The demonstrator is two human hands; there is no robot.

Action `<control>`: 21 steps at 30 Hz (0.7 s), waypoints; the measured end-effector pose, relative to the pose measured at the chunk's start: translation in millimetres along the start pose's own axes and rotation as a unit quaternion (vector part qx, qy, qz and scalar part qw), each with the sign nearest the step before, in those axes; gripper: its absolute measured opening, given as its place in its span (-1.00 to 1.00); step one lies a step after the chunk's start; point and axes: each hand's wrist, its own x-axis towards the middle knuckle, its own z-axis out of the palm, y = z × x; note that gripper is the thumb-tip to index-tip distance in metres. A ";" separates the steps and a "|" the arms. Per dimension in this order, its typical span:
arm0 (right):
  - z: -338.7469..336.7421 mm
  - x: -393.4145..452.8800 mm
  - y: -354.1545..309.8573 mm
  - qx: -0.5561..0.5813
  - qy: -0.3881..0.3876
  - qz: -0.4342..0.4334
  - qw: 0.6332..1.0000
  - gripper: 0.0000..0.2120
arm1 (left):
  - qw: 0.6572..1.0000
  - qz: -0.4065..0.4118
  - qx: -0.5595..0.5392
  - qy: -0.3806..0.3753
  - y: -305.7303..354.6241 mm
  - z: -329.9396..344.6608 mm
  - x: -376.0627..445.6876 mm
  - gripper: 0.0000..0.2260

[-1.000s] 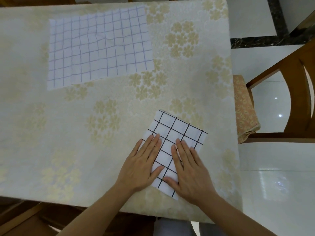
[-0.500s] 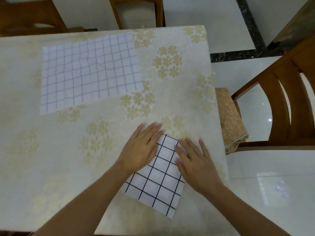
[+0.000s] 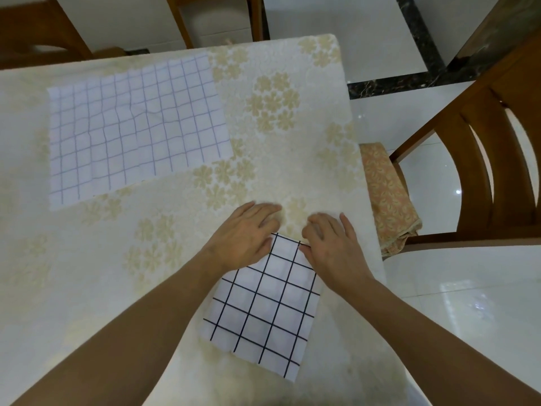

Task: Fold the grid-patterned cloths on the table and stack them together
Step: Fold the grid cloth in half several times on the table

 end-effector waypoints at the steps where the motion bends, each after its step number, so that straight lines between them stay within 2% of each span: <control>1: 0.3 0.6 -1.3 0.000 -0.005 0.005 1.000 -0.76 | 1.000 0.000 -0.001 0.004 0.0 0.2 0.2 -0.73; 8: 4.9 2.4 -6.8 0.005 -0.051 0.019 0.999 -0.78 | 1.000 -0.002 -0.014 0.006 1.5 -1.3 7.2 -0.89; 15: -7.4 5.8 -1.2 0.011 -0.006 0.000 1.000 -0.91 | 0.999 0.006 -0.041 -0.017 -2.5 -11.0 17.9 -0.76; 18: -18.3 13.8 7.6 0.030 -0.009 0.010 0.999 -0.87 | 0.999 0.024 -0.013 -0.023 -3.4 -16.8 26.6 -0.70; 21: -30.0 29.3 20.0 0.094 -0.059 0.028 0.993 -0.71 | 1.000 0.013 0.000 0.001 -0.6 -23.1 35.7 -0.71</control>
